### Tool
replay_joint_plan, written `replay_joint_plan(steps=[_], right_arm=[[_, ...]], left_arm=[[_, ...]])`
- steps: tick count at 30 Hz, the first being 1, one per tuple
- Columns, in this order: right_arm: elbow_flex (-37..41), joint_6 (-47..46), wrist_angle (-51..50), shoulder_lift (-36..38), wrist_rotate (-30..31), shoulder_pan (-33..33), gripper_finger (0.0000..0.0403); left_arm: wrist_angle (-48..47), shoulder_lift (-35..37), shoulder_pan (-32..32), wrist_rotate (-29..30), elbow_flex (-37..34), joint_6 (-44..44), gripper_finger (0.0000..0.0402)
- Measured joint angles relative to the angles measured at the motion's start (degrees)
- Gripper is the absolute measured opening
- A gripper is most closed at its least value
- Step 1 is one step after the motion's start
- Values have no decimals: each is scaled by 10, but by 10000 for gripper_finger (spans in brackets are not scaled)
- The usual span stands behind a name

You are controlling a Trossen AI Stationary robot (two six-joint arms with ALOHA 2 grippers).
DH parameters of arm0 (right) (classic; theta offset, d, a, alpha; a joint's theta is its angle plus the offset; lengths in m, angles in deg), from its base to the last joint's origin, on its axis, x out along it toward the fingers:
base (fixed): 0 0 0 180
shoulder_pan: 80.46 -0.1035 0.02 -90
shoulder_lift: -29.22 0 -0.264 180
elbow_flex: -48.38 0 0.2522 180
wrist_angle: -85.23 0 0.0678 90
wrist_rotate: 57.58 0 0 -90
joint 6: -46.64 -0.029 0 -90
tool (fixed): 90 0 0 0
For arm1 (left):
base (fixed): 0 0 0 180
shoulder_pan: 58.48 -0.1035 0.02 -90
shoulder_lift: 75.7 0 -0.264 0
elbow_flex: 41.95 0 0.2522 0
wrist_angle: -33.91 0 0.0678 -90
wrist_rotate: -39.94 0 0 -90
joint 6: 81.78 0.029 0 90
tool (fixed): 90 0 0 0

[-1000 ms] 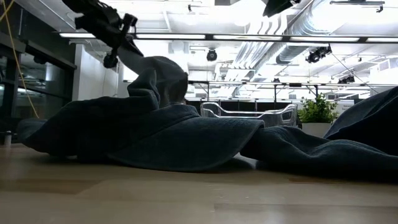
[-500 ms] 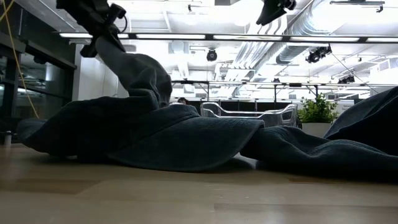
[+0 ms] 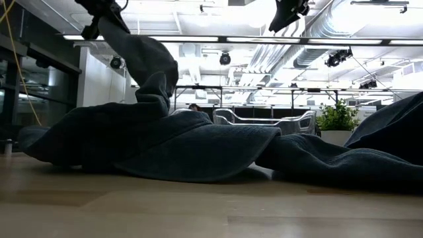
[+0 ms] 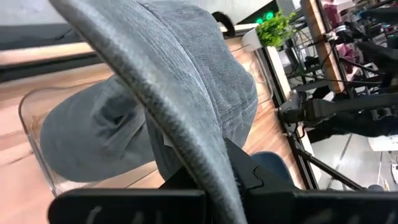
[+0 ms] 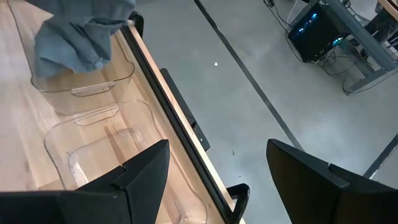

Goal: Pick & Place hat
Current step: Put the gray cap into the left transparent bin

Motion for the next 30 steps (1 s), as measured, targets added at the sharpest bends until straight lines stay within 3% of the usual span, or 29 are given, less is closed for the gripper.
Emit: replay_joint_plan(steps=[7, 17, 30], right_arm=[[0, 4, 0, 0, 3, 0, 264], [0, 5, 0, 0, 14, 0, 263], [15, 0, 4, 1, 16, 0, 263]], left_arm=[[31, 0, 0, 0, 18, 7, 4], [-66, -2, 0, 19, 18, 0, 4], [-68, -44, 2, 43, 15, 20, 4]])
